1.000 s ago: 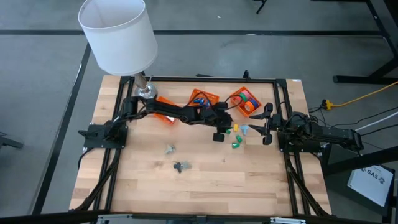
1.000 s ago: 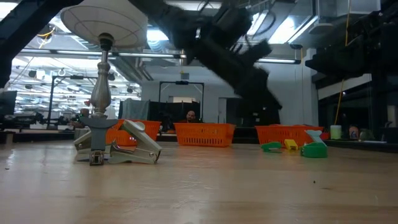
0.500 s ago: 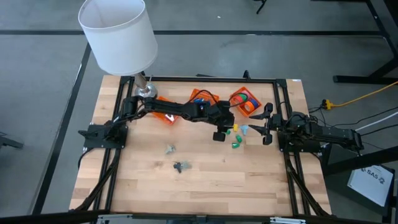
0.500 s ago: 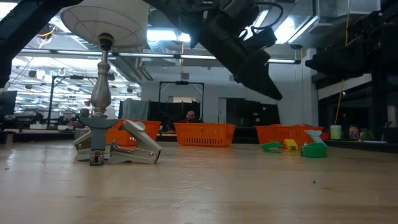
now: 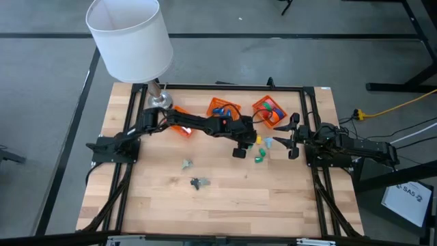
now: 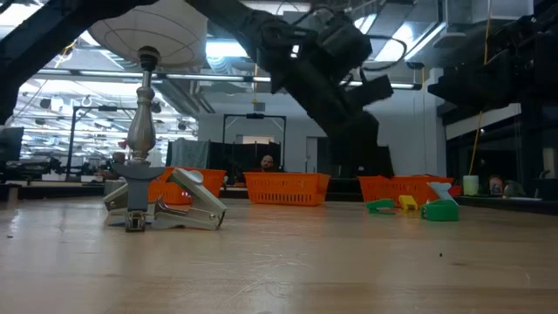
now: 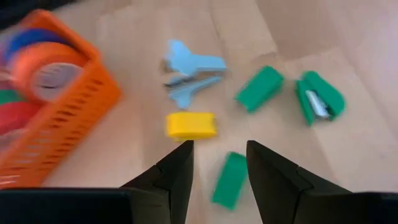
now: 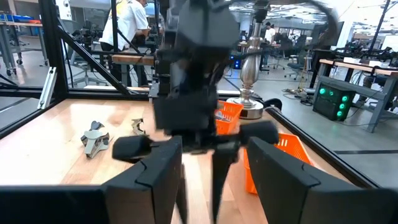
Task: Pick and place Stapler, Stapler remover, tape
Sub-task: Put the green stapler into the middle orange bin
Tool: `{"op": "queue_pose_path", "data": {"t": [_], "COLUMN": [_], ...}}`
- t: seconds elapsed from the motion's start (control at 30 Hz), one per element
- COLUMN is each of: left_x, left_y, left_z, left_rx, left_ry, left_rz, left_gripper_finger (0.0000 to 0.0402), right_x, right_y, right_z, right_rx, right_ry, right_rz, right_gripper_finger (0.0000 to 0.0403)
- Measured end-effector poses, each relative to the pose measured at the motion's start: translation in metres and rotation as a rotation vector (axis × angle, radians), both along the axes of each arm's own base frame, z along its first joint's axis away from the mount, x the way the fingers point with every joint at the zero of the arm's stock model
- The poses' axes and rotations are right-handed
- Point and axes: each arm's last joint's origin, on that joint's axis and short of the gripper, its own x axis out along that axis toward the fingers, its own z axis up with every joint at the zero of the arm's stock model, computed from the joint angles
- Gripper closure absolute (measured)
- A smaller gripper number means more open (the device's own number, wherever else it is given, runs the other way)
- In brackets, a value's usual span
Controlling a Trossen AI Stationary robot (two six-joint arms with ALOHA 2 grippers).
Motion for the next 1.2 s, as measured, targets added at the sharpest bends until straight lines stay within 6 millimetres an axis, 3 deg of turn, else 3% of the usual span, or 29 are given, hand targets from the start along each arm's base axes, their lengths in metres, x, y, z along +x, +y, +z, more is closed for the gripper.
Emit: {"op": "queue_pose_path", "data": {"t": [0.3, 0.7, 1.0, 1.2], "left_x": [0.002, 0.001, -0.010, -0.009], "left_y": [0.006, 0.019, 0.020, 0.019], "left_z": [-0.023, -0.024, -0.042, -0.042], "left_rx": [-0.082, -0.158, -0.169, -0.187], "left_ry": [0.037, 0.023, 0.083, 0.067], "left_rz": [-0.005, -0.063, -0.049, -0.029], "left_gripper_finger": [0.0258, 0.0258, 0.0258, 0.0261], "right_x": [0.000, 0.000, 0.000, 0.000], "right_y": [0.000, 0.000, 0.000, 0.000], "right_z": [0.000, 0.000, 0.000, 0.000], "right_rx": [0.000, 0.000, 0.000, 0.000], "right_ry": [0.001, 0.000, 0.000, 0.000], "right_rz": [0.000, 0.000, 0.000, 0.000], "right_gripper_finger": [0.0214, 0.0214, 0.0214, 0.0214]}}
